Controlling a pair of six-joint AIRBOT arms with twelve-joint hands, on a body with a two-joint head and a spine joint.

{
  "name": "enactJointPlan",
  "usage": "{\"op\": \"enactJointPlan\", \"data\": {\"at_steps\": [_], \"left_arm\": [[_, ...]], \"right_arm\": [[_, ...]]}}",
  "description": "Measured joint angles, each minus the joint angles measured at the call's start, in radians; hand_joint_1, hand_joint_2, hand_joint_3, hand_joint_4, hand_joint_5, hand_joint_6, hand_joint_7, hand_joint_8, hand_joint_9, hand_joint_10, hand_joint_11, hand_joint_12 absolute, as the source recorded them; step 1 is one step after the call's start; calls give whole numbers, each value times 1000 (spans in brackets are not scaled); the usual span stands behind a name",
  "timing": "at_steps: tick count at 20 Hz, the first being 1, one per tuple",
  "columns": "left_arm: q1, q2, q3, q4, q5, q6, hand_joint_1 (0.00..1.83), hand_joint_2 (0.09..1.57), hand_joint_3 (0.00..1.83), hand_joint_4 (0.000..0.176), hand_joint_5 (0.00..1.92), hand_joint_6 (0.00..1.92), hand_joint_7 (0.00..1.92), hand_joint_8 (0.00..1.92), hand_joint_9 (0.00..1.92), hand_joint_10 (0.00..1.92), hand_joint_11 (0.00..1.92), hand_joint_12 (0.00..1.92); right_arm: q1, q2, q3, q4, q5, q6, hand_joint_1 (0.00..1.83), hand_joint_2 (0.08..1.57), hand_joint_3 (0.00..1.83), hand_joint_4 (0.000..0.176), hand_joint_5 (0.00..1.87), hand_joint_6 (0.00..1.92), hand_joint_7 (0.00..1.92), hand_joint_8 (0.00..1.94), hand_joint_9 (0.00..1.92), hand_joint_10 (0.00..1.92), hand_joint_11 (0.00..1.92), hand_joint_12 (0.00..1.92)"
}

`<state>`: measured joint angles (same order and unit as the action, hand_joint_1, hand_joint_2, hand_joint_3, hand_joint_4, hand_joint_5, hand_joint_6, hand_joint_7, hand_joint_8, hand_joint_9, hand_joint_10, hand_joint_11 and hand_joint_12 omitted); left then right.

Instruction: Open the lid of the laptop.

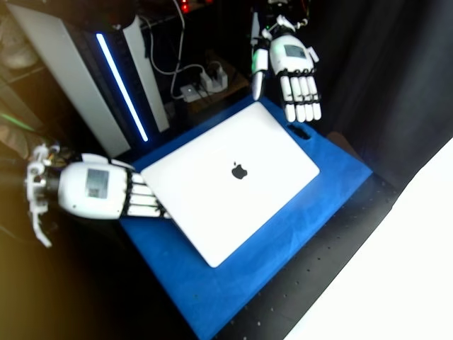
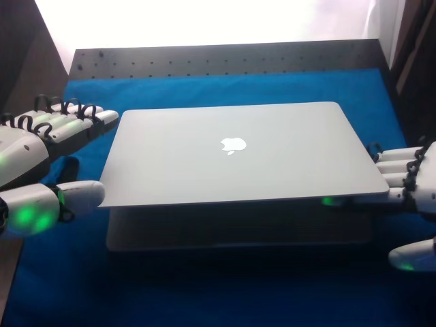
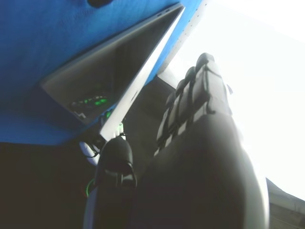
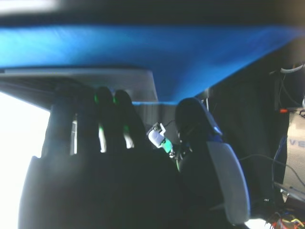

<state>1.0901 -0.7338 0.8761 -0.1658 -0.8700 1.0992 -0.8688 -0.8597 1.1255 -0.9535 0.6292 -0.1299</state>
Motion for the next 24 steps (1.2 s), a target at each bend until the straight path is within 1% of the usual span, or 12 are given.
{"op": "enactJointPlan", "data": {"at_steps": [2, 4, 10, 12, 13, 14, 16, 17, 19, 22, 23, 24], "left_arm": [[0, 0, 0, 2, -1, 0, 0, 1516, 0, 0, 0, 0, 0, 0, 0, 0, 0, 0], [0, 0, -1, 11, 0, 0, 0, 1480, 0, 0, 0, 0, 0, 0, 0, 0, 0, 0], [-16, -29, 1, 37, 14, -2, 0, 1512, 1, 0, 0, 0, 0, 0, 0, 0, 0, 0], [-29, -40, 15, 58, 28, -22, 0, 1458, 0, 0, 0, 0, 0, 0, 0, 0, 0, 0], [-45, -49, 24, 73, 40, -41, 157, 1337, 0, 0, 0, 0, 0, 0, 0, 0, 0, 0], [-61, -56, 31, 93, 54, -48, 255, 1260, 0, 0, 0, 0, 0, 0, 0, 0, 6, 3], [-103, -84, 34, 155, 92, -51, 593, 1047, 0, 0, 0, 0, 0, 0, 0, 0, 42, 24], [-125, -106, 38, 198, 116, -51, 780, 931, 0, 0, 0, 0, 0, 0, 0, 0, 5, 3], [-164, -147, 49, 268, 166, -59, 778, 935, 0, 0, 0, 0, 0, 0, 0, 0, 0, 0], [-230, -187, 82, 332, 232, -90, 773, 913, 0, 0, 0, 0, 0, 0, 0, 0, 0, 0], [-253, -206, 99, 345, 248, -91, 793, 907, 0, 0, 0, 0, 0, 0, 0, 0, 0, 0], [-272, -236, 122, 346, 265, -91, 916, 903, 0, 0, 0, 0, 0, 0, 0, 0, 0, 0]], "right_arm": [[0, -30, 0, 0, -2, 0, 150, 1349, 0, 0, 34, 10, 2, 0, 0, 0, 0, 0], [-5, -54, 1, 5, 8, 0, 3, 1386, 6, 0, 6, 1, 0, 0, 0, 0, 0, 0], [-34, -68, 13, 4, 23, -3, 0, 1388, 5, 0, 2, 0, 0, 0, 0, 0, 0, 0], [-41, -69, 13, 2, 21, -4, 0, 1383, 2, 0, 0, 0, 0, 0, 0, 0, 0, 0], [-46, -68, 13, 2, 21, -5, 0, 1391, 5, 0, 0, 0, 0, 0, 0, 0, 0, 0], [-46, -68, 13, 3, 21, -5, 0, 1393, 6, 0, 0, 0, 0, 0, 0, 0, 0, 0], [-46, -67, 13, 3, 21, -5, 0, 1403, 9, 0, 9, 4, 0, 0, 0, 0, 0, 0], [-46, -67, 14, 2, 21, -5, 0, 1403, 7, 0, 3, 1, 0, 0, 0, 0, 0, 0], [-46, -67, 14, 2, 20, -5, 0, 1404, 7, 0, 0, 0, 0, 0, 0, 0, 0, 0], [-46, -64, 14, -1, 20, -4, 0, 1406, 7, 0, 12, 5, 0, 0, 0, 0, 0, 0], [-46, -64, 14, -1, 20, -5, 0, 1406, 6, 0, 12, 5, 0, 0, 0, 0, 0, 0], [-46, -64, 14, 0, 19, -4, 0, 1407, 6, 0, 0, 0, 25, 9, 0, 0, 0, 0]]}}
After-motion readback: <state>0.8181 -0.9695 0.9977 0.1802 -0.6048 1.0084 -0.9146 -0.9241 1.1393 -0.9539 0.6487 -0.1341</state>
